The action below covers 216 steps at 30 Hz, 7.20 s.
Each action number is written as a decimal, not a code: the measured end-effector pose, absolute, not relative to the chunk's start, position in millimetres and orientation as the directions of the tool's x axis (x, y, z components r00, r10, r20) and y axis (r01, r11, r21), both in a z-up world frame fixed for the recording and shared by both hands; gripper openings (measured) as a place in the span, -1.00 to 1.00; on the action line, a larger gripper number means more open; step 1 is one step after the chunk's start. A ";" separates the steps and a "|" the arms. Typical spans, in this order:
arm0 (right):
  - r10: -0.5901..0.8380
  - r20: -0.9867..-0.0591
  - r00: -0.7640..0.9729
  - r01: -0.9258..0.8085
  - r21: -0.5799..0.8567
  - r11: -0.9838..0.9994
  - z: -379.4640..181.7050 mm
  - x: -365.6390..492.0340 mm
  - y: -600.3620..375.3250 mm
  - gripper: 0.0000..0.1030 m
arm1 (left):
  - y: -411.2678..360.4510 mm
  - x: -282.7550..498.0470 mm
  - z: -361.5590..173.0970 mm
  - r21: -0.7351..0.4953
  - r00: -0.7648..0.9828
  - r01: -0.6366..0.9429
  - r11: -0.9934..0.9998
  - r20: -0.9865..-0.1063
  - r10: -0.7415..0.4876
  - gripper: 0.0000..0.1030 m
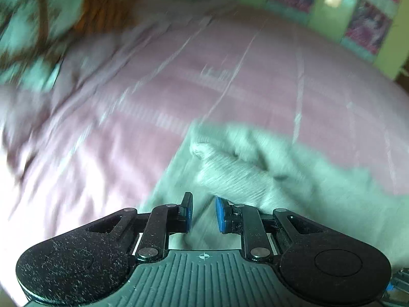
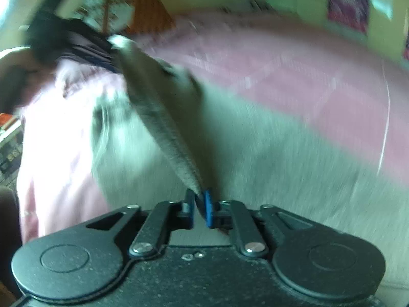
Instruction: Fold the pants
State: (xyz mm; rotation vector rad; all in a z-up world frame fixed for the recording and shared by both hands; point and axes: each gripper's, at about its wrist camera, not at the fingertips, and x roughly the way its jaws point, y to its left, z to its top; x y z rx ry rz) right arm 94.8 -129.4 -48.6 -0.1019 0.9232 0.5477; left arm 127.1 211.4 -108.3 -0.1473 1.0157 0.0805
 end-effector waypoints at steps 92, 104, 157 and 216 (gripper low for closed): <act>0.040 -0.625 0.780 0.425 0.575 0.699 -36.1 -51.2 -398.2 -0.90 | 106.8 51.3 -140.6 -0.232 0.456 -0.101 0.967 -0.875 -0.163 -0.74; 0.051 -0.746 0.664 0.457 0.459 0.762 -80.7 -55.6 -408.2 -0.56 | 82.3 41.5 -121.8 -0.209 0.488 -0.047 0.977 -0.858 -0.160 -0.73; -0.213 -0.757 0.618 0.667 0.360 0.653 -84.5 -123.2 -533.8 -0.68 | 13.7 11.1 -129.4 -0.120 0.463 0.067 0.990 -0.875 -0.138 -0.70; 0.010 -0.789 0.615 0.189 0.159 0.969 -105.3 58.5 -390.1 -0.63 | -190.6 58.7 -150.9 -0.179 0.404 0.404 0.897 -0.845 -0.350 -0.66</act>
